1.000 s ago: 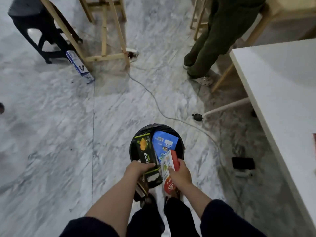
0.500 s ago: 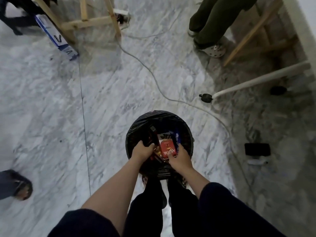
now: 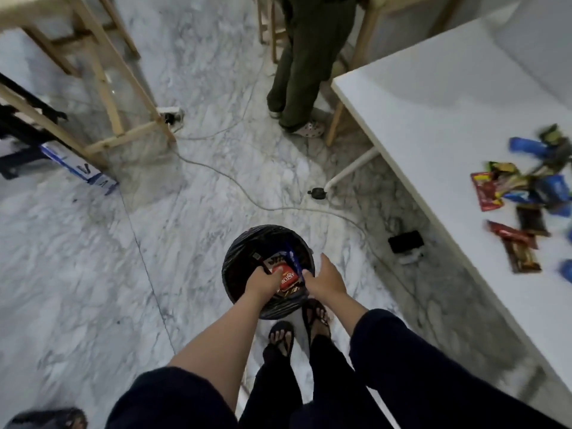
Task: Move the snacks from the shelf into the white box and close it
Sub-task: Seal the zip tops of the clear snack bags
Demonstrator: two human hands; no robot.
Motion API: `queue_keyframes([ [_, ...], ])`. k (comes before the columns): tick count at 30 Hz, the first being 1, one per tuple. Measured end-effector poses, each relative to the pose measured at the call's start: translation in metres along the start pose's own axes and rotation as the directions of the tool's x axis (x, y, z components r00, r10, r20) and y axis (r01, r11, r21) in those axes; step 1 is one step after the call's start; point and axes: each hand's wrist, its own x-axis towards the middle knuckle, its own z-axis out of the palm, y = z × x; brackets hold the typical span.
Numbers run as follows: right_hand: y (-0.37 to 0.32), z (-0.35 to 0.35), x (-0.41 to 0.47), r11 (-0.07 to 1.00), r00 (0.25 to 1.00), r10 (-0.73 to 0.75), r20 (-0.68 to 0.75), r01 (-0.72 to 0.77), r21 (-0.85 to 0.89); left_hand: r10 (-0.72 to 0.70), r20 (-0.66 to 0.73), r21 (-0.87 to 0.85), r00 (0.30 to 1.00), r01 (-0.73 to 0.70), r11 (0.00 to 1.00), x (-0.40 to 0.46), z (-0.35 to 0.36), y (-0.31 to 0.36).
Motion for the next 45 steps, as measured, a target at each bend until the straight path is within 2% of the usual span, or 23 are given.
queue_keyframes([
  [6, -0.009, -0.066, -0.034, 0.991, 0.977, 0.028, -0.211, 0.000, 0.131, 0.164, 0.108, 0.183, 0.980, -0.182, 0.966, -0.031, 0.000, 0.072],
  [10, 0.000, -0.123, -0.057, 0.972, 0.924, 0.034, -0.380, 0.058, 0.226, 0.340, 0.176, 0.205, 0.924, -0.372, 0.905, -0.052, 0.025, 0.139],
  [12, 0.014, -0.151, -0.067, 0.969, 0.893, 0.041, -0.449, 0.074, 0.236, 0.377, 0.218, 0.250, 0.900, -0.425, 0.870, -0.065, 0.046, 0.174],
  [15, 0.041, -0.192, -0.081, 0.974, 0.833, 0.092, -0.546, 0.039, 0.223, 0.447, 0.278, 0.355, 0.850, -0.524, 0.774, -0.081, 0.087, 0.224],
  [18, 0.072, -0.241, -0.086, 0.973, 0.769, 0.157, -0.620, -0.011, 0.232, 0.531, 0.359, 0.392, 0.767, -0.641, 0.660, -0.108, 0.137, 0.275],
  [21, 0.106, -0.294, -0.089, 0.958, 0.718, 0.225, -0.658, -0.040, 0.284, 0.601, 0.384, 0.442, 0.701, -0.711, 0.547, -0.131, 0.194, 0.322],
  [25, 0.157, -0.361, -0.088, 0.958, 0.675, 0.262, -0.689, -0.095, 0.271, 0.647, 0.439, 0.420, 0.624, -0.779, 0.466, -0.152, 0.272, 0.373],
  [31, 0.219, -0.449, -0.071, 0.931, 0.614, 0.325, -0.719, -0.074, 0.358, 0.651, 0.502, 0.345, 0.570, -0.822, 0.453, -0.178, 0.368, 0.429],
  [37, 0.255, -0.520, -0.031, 0.814, 0.527, 0.498, -0.689, -0.010, 0.581, 0.676, 0.585, 0.331, 0.449, -0.893, 0.307, -0.170, 0.438, 0.499],
  [40, 0.263, -0.547, -0.003, 0.693, 0.503, 0.603, -0.620, 0.056, 0.719, 0.670, 0.627, 0.328, 0.397, -0.915, 0.235, -0.159, 0.470, 0.542],
  [45, 0.266, -0.586, 0.039, 0.426, 0.449, 0.770, -0.453, 0.166, 0.889, 0.628, 0.685, 0.371, 0.369, -0.919, 0.134, -0.139, 0.520, 0.611],
])
